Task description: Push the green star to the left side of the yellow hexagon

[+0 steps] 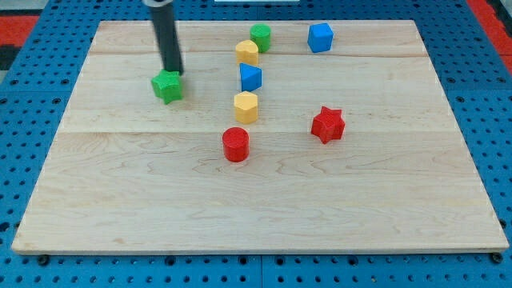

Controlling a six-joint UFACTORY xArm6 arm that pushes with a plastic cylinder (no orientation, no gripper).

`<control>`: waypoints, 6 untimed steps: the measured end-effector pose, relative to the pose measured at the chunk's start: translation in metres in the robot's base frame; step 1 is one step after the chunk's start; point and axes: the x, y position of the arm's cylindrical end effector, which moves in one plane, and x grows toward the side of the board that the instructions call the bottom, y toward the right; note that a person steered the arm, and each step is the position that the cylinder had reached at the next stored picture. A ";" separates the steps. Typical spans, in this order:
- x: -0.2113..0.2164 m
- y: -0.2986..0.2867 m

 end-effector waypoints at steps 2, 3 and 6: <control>0.050 -0.056; 0.028 -0.015; -0.012 0.007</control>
